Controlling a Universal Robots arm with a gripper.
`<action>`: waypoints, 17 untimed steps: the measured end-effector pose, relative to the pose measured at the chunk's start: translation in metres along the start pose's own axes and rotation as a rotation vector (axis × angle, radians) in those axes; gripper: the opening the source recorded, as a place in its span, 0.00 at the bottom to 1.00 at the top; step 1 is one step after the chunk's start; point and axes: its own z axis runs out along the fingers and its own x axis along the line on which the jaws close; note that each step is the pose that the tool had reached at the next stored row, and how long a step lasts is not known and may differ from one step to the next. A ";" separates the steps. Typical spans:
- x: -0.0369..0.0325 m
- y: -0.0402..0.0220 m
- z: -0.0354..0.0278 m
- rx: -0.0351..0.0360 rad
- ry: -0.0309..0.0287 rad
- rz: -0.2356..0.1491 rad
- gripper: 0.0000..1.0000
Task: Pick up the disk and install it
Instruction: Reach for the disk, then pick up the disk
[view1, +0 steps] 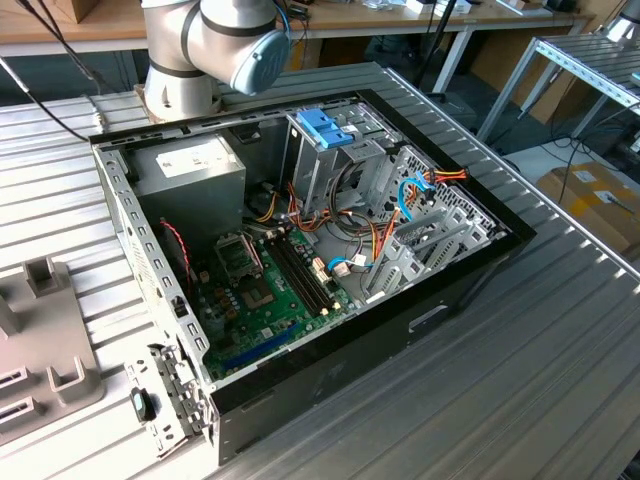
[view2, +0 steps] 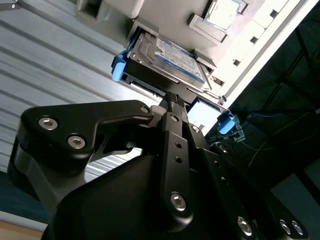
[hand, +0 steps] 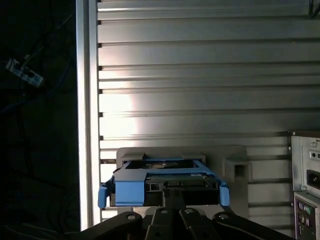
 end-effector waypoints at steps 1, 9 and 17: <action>0.0016 -0.0001 0.0003 0.0001 0.0001 -0.003 0.11; 0.0087 -0.0008 0.0018 0.0002 0.0003 -0.016 0.11; 0.0085 -0.0044 0.0018 0.0002 0.0002 -0.016 0.11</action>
